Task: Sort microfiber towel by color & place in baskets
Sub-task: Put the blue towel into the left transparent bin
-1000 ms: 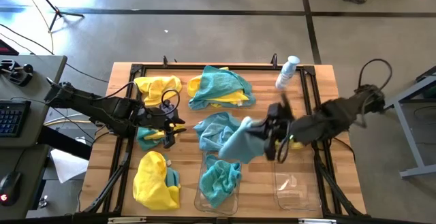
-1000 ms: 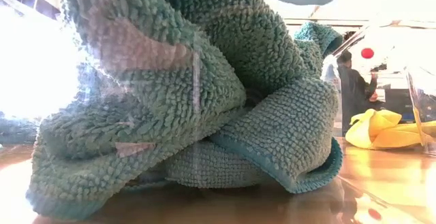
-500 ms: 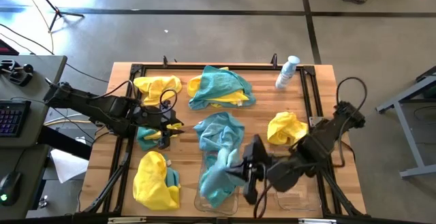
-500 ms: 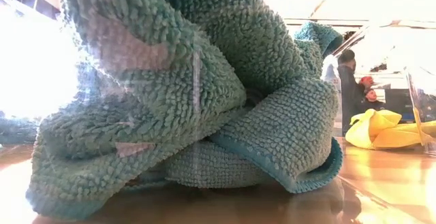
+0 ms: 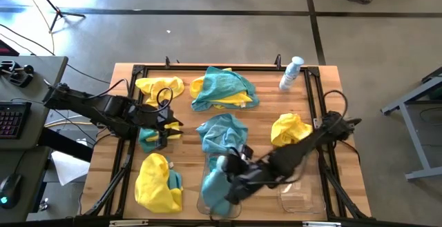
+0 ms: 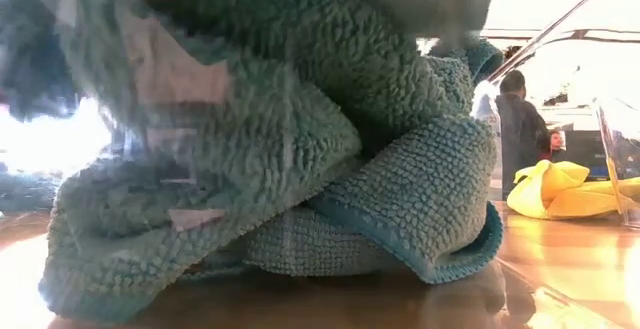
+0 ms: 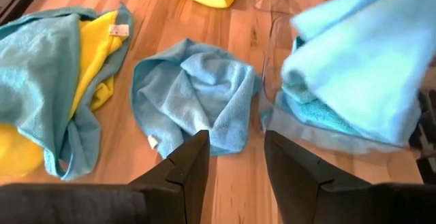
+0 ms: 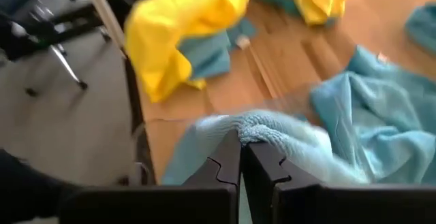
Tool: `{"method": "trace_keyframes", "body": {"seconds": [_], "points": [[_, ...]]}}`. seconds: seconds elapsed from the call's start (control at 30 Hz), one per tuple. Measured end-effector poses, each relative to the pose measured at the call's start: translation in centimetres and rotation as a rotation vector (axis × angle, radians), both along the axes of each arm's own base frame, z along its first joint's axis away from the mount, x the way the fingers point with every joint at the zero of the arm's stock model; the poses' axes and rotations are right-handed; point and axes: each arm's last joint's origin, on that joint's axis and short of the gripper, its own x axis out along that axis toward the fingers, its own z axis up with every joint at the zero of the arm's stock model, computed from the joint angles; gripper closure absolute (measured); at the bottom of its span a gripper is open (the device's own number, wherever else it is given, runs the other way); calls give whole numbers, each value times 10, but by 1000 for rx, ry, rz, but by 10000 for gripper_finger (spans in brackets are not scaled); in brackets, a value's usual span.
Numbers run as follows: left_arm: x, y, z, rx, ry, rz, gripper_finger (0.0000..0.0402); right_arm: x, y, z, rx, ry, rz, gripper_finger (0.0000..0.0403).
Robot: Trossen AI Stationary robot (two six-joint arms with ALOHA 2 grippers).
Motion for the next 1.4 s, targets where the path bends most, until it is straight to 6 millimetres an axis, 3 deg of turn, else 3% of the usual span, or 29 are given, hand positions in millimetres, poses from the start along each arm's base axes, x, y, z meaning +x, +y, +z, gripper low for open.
{"method": "trace_keyframes", "body": {"seconds": [0.17, 0.43, 0.77, 1.07, 1.2, 1.4], "points": [[-3, 1, -2, 14, 31, -6, 271, 24, -19, -16, 84, 81, 79, 403], [-8, 2, -5, 10, 78, 8, 271, 32, -34, -16, 156, 102, 135, 403], [-11, 1, -2, -114, 65, 41, 271, 29, -27, -16, 136, 115, 243, 403], [-12, -6, -1, -160, 53, 35, 271, 28, -23, -18, 168, 123, 185, 403], [-13, -9, -1, -193, 55, 47, 271, 30, -13, -34, 141, 172, 166, 403], [-14, -15, -1, -201, 60, 21, 271, 39, -4, -75, 117, 308, 108, 403]]}}
